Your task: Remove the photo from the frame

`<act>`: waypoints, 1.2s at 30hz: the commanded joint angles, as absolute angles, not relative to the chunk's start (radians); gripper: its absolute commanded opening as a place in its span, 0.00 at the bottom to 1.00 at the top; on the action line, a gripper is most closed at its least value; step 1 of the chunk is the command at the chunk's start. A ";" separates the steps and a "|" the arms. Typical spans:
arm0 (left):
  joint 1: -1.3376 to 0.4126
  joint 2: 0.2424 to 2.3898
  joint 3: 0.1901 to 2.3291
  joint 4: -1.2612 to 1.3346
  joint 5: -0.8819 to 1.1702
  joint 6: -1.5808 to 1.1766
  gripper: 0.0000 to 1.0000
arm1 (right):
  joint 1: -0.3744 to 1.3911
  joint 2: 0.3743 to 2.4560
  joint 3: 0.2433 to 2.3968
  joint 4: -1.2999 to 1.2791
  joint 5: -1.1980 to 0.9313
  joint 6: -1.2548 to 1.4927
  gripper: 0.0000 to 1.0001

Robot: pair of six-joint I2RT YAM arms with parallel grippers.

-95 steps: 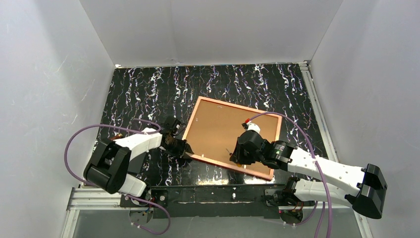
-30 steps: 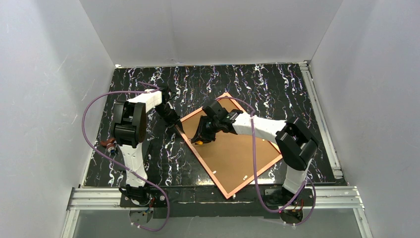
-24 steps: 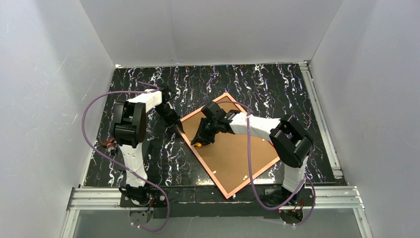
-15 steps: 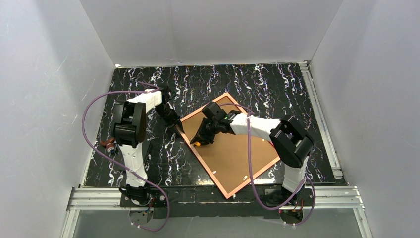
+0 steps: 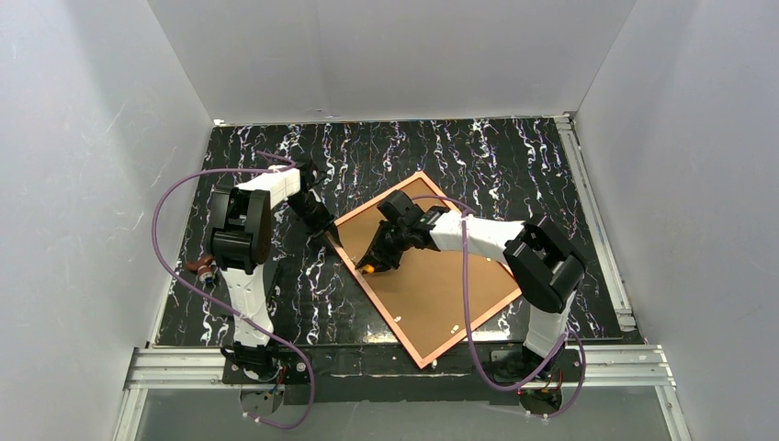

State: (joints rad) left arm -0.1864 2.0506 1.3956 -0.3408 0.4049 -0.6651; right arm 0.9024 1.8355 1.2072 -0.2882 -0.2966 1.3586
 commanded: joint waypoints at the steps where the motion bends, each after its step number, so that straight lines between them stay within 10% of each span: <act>1: -0.196 2.065 1.364 -0.446 0.419 -0.657 0.00 | 0.902 1.865 1.151 -0.231 -0.300 1.312 0.01; 36: -0.202 2.055 1.371 -0.485 0.417 -0.651 0.00 | 0.799 1.732 1.188 -0.071 -0.253 0.941 0.01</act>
State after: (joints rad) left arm -0.1879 2.0380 1.3693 -0.3279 0.4240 -0.6865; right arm 0.7868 1.8805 1.2007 -0.0055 -0.2405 1.0279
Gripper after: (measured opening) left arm 0.177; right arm 0.260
